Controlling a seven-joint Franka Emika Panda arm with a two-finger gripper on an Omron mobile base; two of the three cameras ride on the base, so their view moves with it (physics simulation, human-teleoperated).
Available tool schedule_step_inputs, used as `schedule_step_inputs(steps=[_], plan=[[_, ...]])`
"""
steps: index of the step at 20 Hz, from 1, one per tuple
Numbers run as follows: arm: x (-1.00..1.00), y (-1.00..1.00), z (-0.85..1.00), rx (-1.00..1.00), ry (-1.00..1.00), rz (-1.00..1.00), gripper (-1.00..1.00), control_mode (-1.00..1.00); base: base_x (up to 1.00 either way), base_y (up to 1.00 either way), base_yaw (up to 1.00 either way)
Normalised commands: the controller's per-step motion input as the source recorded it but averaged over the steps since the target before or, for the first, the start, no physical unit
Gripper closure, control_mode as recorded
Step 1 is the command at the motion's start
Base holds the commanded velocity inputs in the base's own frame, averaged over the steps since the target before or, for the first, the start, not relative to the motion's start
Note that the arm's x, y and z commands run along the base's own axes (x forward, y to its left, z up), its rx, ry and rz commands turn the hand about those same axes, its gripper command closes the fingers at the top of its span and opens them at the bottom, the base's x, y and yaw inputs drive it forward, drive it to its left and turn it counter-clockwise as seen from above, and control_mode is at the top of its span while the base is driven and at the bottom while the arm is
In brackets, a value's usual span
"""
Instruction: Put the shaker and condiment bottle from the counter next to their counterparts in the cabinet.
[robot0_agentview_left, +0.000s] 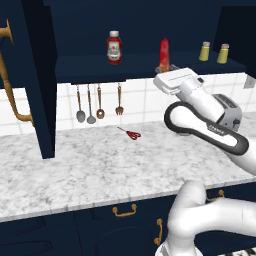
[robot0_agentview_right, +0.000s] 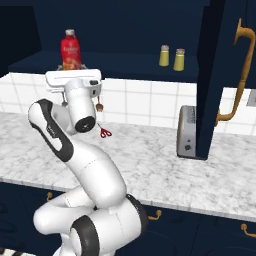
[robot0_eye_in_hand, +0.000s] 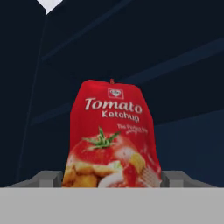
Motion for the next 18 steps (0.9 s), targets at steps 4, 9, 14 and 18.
schedule_step_inputs(steps=[4,9,14,18], plan=[[0.28,-0.18,0.34,-0.06,0.01,0.00,1.00,-1.00,0.00,0.00,0.00],[0.16,-0.21,0.14,-0.19,0.15,0.00,1.00,-1.00,0.00,0.00,0.00],[0.25,-0.06,0.23,-0.19,0.26,0.00,1.00,-1.00,0.00,0.00,0.00],[0.32,0.00,0.69,0.00,0.16,0.00,1.00,-1.00,0.00,0.00,0.00]])
